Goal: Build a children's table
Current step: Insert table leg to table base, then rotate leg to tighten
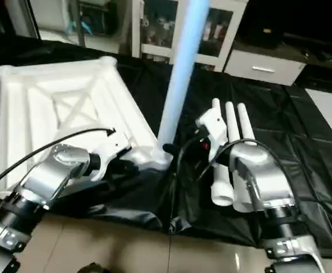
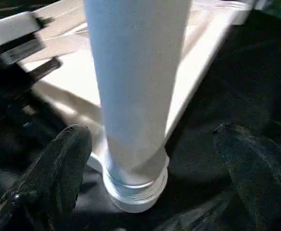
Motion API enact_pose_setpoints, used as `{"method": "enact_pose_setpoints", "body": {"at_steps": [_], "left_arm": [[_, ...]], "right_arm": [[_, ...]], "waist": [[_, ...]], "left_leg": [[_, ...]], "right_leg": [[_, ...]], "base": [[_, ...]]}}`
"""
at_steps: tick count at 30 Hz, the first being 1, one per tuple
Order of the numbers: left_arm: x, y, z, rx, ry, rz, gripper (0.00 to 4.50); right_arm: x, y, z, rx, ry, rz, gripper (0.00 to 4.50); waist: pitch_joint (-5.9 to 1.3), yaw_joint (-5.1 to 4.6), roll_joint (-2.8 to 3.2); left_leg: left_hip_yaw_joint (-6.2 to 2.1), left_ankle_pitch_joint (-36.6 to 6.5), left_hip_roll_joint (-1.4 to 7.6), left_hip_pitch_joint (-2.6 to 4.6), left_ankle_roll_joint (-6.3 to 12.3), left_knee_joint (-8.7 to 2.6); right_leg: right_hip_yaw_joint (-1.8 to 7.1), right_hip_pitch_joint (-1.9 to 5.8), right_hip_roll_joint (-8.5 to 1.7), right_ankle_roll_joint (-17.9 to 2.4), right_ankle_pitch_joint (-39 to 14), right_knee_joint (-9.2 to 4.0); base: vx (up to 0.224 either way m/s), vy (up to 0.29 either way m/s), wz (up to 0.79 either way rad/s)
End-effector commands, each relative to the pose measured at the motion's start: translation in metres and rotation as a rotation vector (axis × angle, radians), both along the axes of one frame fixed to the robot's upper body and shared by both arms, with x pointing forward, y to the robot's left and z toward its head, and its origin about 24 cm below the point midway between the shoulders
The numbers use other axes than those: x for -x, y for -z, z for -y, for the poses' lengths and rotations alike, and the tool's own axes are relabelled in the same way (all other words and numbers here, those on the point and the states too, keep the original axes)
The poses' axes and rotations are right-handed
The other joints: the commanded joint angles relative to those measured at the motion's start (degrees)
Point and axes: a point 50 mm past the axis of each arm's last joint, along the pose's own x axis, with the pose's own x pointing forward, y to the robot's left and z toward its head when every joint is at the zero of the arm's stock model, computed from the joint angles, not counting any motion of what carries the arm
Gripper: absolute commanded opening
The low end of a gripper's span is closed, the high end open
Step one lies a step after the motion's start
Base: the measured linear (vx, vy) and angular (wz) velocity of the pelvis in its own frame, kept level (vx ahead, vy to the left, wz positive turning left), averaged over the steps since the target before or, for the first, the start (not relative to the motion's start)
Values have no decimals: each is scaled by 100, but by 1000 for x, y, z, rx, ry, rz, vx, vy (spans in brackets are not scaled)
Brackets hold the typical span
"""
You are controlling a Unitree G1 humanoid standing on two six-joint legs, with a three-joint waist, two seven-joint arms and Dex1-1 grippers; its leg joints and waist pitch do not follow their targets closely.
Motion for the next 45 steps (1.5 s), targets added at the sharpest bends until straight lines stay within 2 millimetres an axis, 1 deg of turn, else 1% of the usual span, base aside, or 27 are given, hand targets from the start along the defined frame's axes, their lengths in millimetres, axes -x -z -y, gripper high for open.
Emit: {"method": "enact_pose_setpoints", "body": {"at_steps": [1, 2, 3, 5, 8, 12, 14, 15, 17, 19, 20, 23, 25, 27, 28, 32, 34, 35, 36, 38, 39, 40, 41, 42, 43, 44, 45], "left_arm": [[16, 15, 6, 0, 104, -97, 0], [19, 16, 4, -8, 125, -105, 0], [20, 17, 4, -10, 136, -109, 0], [22, 17, 3, -16, 150, -115, 0], [24, 17, 2, -19, 173, -116, 0], [29, 15, 2, -21, 221, -128, 0], [31, 15, 2, -27, 250, -133, 0], [32, 15, 1, -30, 258, -135, 0], [32, 16, 1, -40, 268, -135, 0], [32, 16, 0, -43, 269, -135, 0], [31, 16, -1, -47, 267, -132, 0], [31, 16, -1, -51, 267, -129, 0], [31, 15, -1, -53, 268, -127, 0], [30, 15, -2, -56, 268, -126, 0], [30, 15, -2, -56, 267, -126, 0], [30, 15, -2, -58, 267, -126, 0], [30, 15, -2, -58, 267, -126, 0], [30, 15, -2, -58, 266, -126, 0], [29, 15, -2, -58, 267, -126, 0], [29, 15, -2, -58, 267, -126, 0], [29, 15, -2, -58, 267, -126, 0], [29, 15, -2, -59, 268, -126, 0], [29, 15, -2, -60, 268, -126, 0], [29, 15, -2, -60, 268, -126, 0], [29, 15, -2, -60, 269, -125, 0], [29, 15, -2, -61, 270, -126, 0], [29, 15, -2, -61, 270, -126, 0]], "right_arm": [[8, -3, 3, 13, -92, -6, 441], [11, -3, 4, 22, -128, -13, 441], [12, -3, 4, 25, -143, -16, 441], [13, -3, 4, 29, -169, -23, 441], [15, -1, 4, 41, -199, -25, 441], [14, 2, 2, 54, -228, -15, 441], [14, 3, 0, 72, -258, -5, 441], [14, 4, -1, 81, -271, -2, 441], [14, 6, -2, 93, -291, 1, 441], [13, 6, -2, 101, -300, 5, 441], [12, 8, -3, 112, -312, 9, 441], [11, 11, -5, 121, -330, 16, 441], [11, 11, -8, 111, -341, 19, 441], [10, 12, -11, 93, -356, 18, 415], [10, 11, -11, 91, -358, 19, 415], [8, 12, -12, 85, -371, 20, 375], [8, 12, -12, 84, -373, 20, 362], [7, 13, -12, 82, -374, 19, 340], [7, 13, -12, 80, -377, 17, 340], [7, 14, -12, 81, -378, 17, 324], [7, 14, -12, 83, -380, 16, 307], [7, 15, -12, 86, -383, 16, 307], [7, 15, -12, 90, -386, 16, 287], [7, 15, -12, 90, -386, 16, 280], [7, 16, -12, 92, -388, 16, 273], [6, 16, -12, 93, -388, 16, 263], [6, 16, -12, 93, -389, 16, 263]], "waist": [[-338, -22, 35], [-341, -20, 27], [-334, -41, 24], [-342, -43, 28], [-337, -37, 31], [-345, -33, 42], [-345, -32, 28], [-347, -29, 36], [-343, -29, 38], [-346, -31, 24], [-345, -32, 36], [-343, -32, 34], [-354, -34, 21], [-354, -45, 28], [-357, -41, 27], [-356, -39, 39], [-357, -40, 34], [-356, -41, 35], [-357, -39, 44], [-358, -43, 36], [-360, -43, 37], [-364, -41, 37], [-364, -39, 41], [-366, -40, 40], [-364, -38, 56], [-364, -41, 47], [-363, -39, 52]], "left_leg": [[-104, -1493, 231, 171, -98, -404], [-105, -1463, 230, 163, -64, -403], [-99, -1438, 223, 149, -48, -406], [-98, -1430, 228, 166, -48, -394], [-100, -1488, 232, 170, -57, -397], [-101, -1485, 230, 181, -82, -392], [-98, -1493, 228, 175, -87, -391], [-98, -1512, 230, 180, -84, -390], [-95, -1529, 229, 186, -88, -390], [-97, -1523, 226, 173, -97, -390], [-101, -1548, 230, 178, -100, -391], [-102, -1611, 227, 184, -111, -390], [-101, -1580, 227, 179, -91, -381], [-104, -1542, 222, 172, -67, -380], [-104, -1524, 225, 178, -60, -377], [-103, -1500, 226, 181, -61, -375], [-102, -1550, 222, 182, -74, -374], [-104, -1573, 222, 180, -80, -376], [-107, -1583, 223, 181, -84, -378], [-106, -1576, 221, 178, -80, -375], [-107, -1570, 220, 174, -80, -374], [-106, -1561, 221, 179, -81, -370], [-107, -1544, 220, 176, -81, -371], [-108, -1523, 220, 175, -77, -370], [-109, -1519, 219, 177, -76, -371], [-106, -1533, 218, 180, -71, -369], [-107, -1545, 218, 178, -74, -370]], "right_leg": [[178, 199, -273, -1083, -941, -382], [173, 208, -266, -1095, -901, -373], [177, 204, -268, -1110, -911, -374], [175, 197, -273, -1158, -913, -369], [177, 189, -279, -1172, -1026, -379], [171, 180, -268, -1202, -955, -363], [172, 185, -272, -1210, -959, -361], [173, 185, -274, -1220, -964, -362], [173, 178, -266, -1227, -975, -366], [172, 190, -268, -1222, -975, -358], [172, 185, -271, -1227, -989, -360], [174, 185, -270, -1226, -1053, -366], [172, 191, -272, -1244, -985, -355], [167, 193, -259, -1271, -925, -346], [167, 192, -265, -1279, -902, -340], [167, 192, -261, -1296, -859, -332], [164, 193, -258, -1303, -900, -338], [166, 197, -259, -1300, -911, -339], [165, 198, -259, -1297, -915, -337], [166, 197, -258, -1303, -892, -337], [165, 201, -262, -1304, -893, -334], [165, 200, -264, -1310, -886, -334], [163, 203, -262, -1313, -863, -331], [163, 206, -259, -1315, -835, -327], [163, 204, -257, -1320, -820, -325], [161, 202, -251, -1332, -810, -327], [162, 205, -255, -1332, -821, -328]], "base": [[0, 0, 0], [0, 0, 0], [0, 0, 0], [0, 0, 0], [0, 0, 0], [0, 0, 0], [0, 0, 0], [0, 0, 0], [0, 0, 0], [0, 0, 0], [0, 0, 0], [0, 0, 0], [0, 0, 0], [0, 0, 0], [0, 0, 0], [0, 0, 0], [0, 0, 0], [0, 0, 0], [0, 0, 0], [0, 0, 0], [0, 0, 0], [0, 0, 0], [0, 0, 0], [0, 0, 0], [0, 0, 0], [0, 0, 0], [0, 0, 0]]}}
